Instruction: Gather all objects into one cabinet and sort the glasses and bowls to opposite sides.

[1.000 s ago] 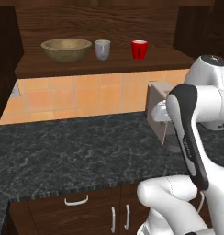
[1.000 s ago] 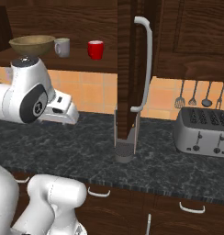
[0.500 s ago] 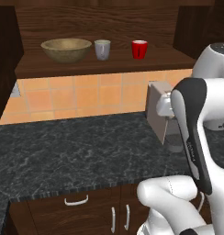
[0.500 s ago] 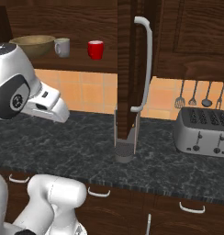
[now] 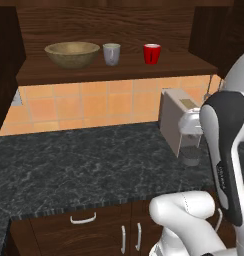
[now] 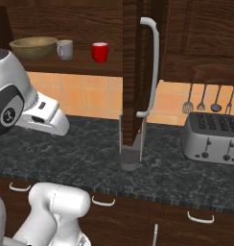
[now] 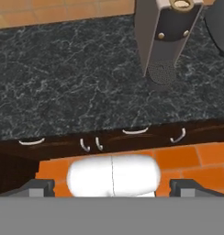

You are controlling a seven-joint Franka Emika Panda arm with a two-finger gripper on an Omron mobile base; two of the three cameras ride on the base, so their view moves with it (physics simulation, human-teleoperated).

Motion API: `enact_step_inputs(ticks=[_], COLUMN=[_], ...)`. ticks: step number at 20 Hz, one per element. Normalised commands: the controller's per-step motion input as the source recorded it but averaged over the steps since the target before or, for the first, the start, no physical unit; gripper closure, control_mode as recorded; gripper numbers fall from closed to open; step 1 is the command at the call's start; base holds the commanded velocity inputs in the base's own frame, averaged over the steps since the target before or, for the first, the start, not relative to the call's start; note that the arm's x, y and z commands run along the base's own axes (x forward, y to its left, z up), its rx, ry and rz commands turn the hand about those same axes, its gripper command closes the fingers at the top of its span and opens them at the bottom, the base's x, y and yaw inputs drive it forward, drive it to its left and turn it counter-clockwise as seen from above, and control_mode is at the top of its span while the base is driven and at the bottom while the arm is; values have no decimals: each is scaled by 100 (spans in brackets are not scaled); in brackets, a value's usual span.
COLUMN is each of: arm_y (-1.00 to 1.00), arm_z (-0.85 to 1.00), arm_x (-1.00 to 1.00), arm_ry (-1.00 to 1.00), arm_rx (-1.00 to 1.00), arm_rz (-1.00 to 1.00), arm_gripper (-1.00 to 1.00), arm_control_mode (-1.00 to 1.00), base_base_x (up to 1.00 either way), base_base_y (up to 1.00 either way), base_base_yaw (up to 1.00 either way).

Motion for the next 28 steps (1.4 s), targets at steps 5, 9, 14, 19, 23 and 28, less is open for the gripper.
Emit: enact_step_inputs(ticks=[5, 9, 14, 19, 23, 28], arm_y=[-13, 0, 0, 0, 0, 0], arm_z=[-19, -18, 0, 0, 0, 0], arm_x=[-16, -13, 0, 0, 0, 0], arm_ry=[-2, -1, 0, 0, 0, 0], arm_rx=[0, 0, 0, 0, 0, 0], arm_rz=[6, 1, 0, 0, 0, 0], arm_gripper=[-100, -100, -100, -100, -100, -100], arm_control_mode=[-100, 100, 100, 100, 100, 100], base_base_x=[0, -31, -100, -72, -48, -29], base_base_y=[0, 0, 0, 2, 3, 15], base_base_yaw=[0, 0, 12, 39, 66, 84])
